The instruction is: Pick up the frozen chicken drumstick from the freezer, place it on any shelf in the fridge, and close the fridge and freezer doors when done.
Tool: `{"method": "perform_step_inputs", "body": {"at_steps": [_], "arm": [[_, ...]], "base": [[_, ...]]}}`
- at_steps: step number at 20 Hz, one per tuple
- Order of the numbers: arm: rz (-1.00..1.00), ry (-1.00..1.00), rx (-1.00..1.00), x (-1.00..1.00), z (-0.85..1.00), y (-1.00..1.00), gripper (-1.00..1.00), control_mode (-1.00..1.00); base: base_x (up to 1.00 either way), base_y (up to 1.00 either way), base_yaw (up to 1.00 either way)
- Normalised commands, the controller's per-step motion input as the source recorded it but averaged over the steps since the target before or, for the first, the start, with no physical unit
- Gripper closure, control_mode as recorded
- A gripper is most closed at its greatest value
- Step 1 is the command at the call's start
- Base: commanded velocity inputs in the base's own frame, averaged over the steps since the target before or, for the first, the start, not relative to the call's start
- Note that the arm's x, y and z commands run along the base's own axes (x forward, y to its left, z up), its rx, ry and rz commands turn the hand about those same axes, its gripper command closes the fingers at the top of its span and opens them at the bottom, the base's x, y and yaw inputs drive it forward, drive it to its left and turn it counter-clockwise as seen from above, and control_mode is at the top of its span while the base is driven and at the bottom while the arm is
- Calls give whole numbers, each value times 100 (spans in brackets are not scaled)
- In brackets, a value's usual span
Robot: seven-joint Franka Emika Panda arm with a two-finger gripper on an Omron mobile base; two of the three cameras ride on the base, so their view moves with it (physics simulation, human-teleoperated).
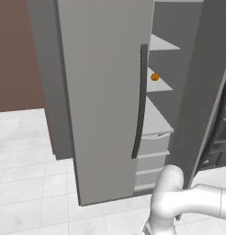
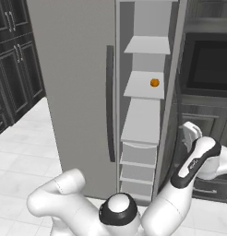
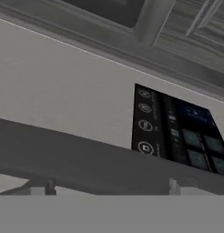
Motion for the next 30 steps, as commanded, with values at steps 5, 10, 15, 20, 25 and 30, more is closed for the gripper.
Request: {"method": "perform_step_inputs", "body": {"at_steps": [5,10,15,20,25,30], "arm": [[0,-1,0,38,0,86,-100,-100],[0,-3,-2,35,0,94,-100,-100],[0,-5,-8,41,2,100,-100,-100],[0,-6,-8,47,0,99,-100,-100],[-2,-4,-6,47,0,86,-100,-100],[-6,-6,-4,45,2,68,-100,-100]], "base": [[0,0,0],[0,0,0],[0,0,0],[0,0,0],[0,0,0],[0,0,0]]}}
